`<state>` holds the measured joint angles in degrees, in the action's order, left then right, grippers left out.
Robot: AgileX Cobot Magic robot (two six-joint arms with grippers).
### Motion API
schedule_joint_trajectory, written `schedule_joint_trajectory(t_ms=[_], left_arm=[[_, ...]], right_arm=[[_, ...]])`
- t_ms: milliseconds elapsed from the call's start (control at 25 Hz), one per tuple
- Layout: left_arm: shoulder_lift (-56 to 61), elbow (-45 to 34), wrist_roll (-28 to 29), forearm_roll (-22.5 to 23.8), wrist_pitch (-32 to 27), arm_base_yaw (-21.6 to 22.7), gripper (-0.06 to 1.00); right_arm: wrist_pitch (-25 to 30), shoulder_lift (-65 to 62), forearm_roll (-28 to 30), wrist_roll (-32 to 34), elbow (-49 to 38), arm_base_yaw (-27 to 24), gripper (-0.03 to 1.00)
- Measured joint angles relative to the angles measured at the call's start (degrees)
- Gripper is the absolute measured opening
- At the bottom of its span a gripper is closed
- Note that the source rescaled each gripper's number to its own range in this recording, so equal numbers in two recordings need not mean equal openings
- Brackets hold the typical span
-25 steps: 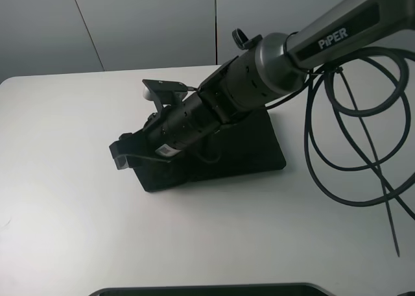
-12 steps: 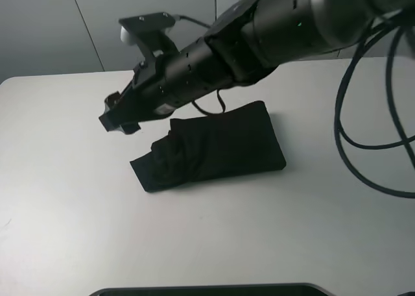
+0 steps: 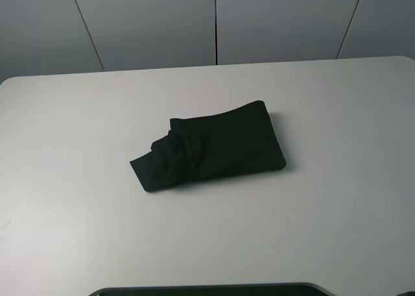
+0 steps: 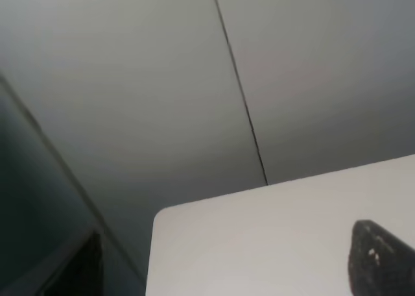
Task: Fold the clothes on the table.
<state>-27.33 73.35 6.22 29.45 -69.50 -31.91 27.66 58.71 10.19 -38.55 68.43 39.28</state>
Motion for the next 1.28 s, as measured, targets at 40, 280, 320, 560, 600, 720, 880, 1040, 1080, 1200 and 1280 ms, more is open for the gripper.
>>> schedule_joint_trajectory(t_ms=[40, 280, 320, 560, 600, 720, 880, 1040, 1080, 1200, 1280], left_arm=[[0.6, 0.0, 0.6, 0.7, -0.3, 0.0, 0.99], [2.3, 0.0, 2.8, 4.2, -0.6, 0.0, 0.99], [2.3, 0.0, 3.2, 4.6, -0.6, 0.0, 1.0], [3.1, 0.0, 6.7, 6.3, -0.6, 0.0, 1.0], [3.8, 0.0, 7.4, 6.8, -0.6, 0.0, 1.0], [7.3, -0.7, 8.9, 8.8, -0.6, 0.0, 0.94], [13.9, -3.6, 8.1, 9.8, -0.6, 0.0, 0.77], [20.1, -7.8, 7.8, 6.0, -0.7, 0.0, 0.76], [21.6, -9.2, 8.0, 4.4, -0.7, 0.0, 0.77], [25.5, -14.2, 9.1, -1.8, -0.7, 0.0, 0.77], [26.9, -17.6, 9.1, -6.3, -0.9, 0.0, 0.77]], right_arm=[[6.9, -2.7, 12.0, 6.4, 0.8, 0.0, 0.83], [40.2, -12.1, 60.4, 25.1, 2.7, -0.6, 0.85], [40.4, -14.4, 62.7, 25.5, 2.7, -0.6, 0.87], [41.5, -31.1, 65.0, 25.4, 3.2, -1.8, 0.91], [41.6, -34.0, 65.0, 25.4, 3.3, -2.6, 0.91], [41.9, -42.2, 64.1, 25.4, 3.3, -7.4, 0.91], [42.1, -51.6, 59.4, 25.6, 3.5, -16.6, 0.91], [42.4, -57.3, 48.3, 25.7, 3.5, -26.5, 0.91], [42.4, -58.1, 44.1, 25.7, 3.4, -29.1, 0.91], [42.4, -59.3, 28.9, 25.9, 0.8, -36.4, 0.91], [42.2, -59.3, 18.3, 25.6, -3.1, -41.0, 0.91]])
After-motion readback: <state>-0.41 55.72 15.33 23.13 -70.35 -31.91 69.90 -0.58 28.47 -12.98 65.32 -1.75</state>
